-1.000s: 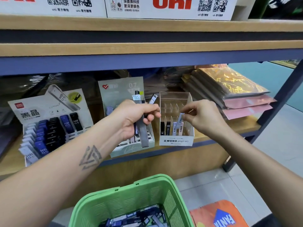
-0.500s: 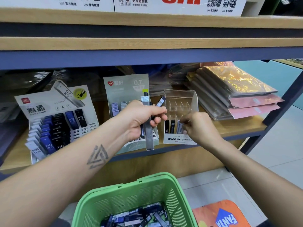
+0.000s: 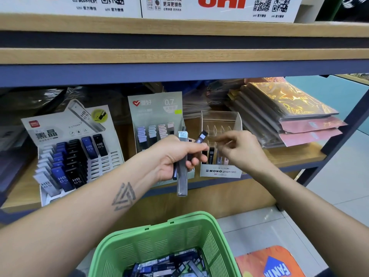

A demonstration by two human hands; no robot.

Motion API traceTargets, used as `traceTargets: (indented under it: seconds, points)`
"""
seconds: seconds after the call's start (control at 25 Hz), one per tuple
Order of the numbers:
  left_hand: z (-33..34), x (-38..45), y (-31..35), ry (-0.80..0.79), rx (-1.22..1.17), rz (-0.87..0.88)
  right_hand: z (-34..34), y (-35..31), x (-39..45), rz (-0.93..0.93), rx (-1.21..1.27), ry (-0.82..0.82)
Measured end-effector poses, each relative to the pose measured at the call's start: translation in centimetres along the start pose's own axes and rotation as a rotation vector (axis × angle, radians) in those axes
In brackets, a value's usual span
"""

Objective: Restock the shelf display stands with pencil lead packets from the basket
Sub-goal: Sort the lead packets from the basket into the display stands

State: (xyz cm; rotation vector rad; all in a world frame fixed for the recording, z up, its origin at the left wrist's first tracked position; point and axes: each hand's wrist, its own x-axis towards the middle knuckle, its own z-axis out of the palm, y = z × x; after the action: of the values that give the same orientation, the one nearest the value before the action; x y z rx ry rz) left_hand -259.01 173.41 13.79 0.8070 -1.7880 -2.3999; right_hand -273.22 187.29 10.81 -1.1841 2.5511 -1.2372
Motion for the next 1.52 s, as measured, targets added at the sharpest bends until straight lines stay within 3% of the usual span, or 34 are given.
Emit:
traceTargets:
  seconds: [0.08, 0.16, 0.28, 0.44, 0.72, 1.08, 1.32, 1.44, 1.52]
  points:
    - [0.0, 0.2, -0.4, -0.013, 0.006, -0.036, -0.5, -1.6, -0.2, 0.121, 0.534, -0.153]
    - [0.0, 0.3, -0.5, -0.012, 0.0, -0.043, -0.5, -2.2, -0.4, 0.107, 0.669, -0.241]
    - [-0.2, 0.3, -0.5, -0.027, 0.002, -0.052, 0.2, -2.4, -0.3, 0.053, 0.549, -0.201]
    - [-0.6, -0.1, -0.2, -0.022, -0.07, -0.068, -0.3, -2.1, 0.3, 0.099, 0.598, -0.132]
    - [-1.3, -0.5, -0.1, 0.063, -0.068, 0.026, -1.7, -2.0, 0.2, 0.091, 0.739, -0.208]
    - [-0.6, -0.4, -0.5, 0.192, 0.088, 0.124, -2.2, -1.2, 0.2, 0.061, 0.632, -0.22]
    - [-0.2, 0.1, -0.6, 0.216, 0.065, 0.168, -2.1, -2.1, 0.1, 0.169, 0.798, -0.203]
    - [-0.1, 0.2, -0.3, 0.215, 0.031, 0.161, -2.7, -2.4, 0.5, 0.109, 0.701, -0.104]
    - [-0.4, 0.2, 0.0, 0.217, 0.022, 0.157, -3.2, -2.2, 0.8, 0.045, 0.476, 0.021]
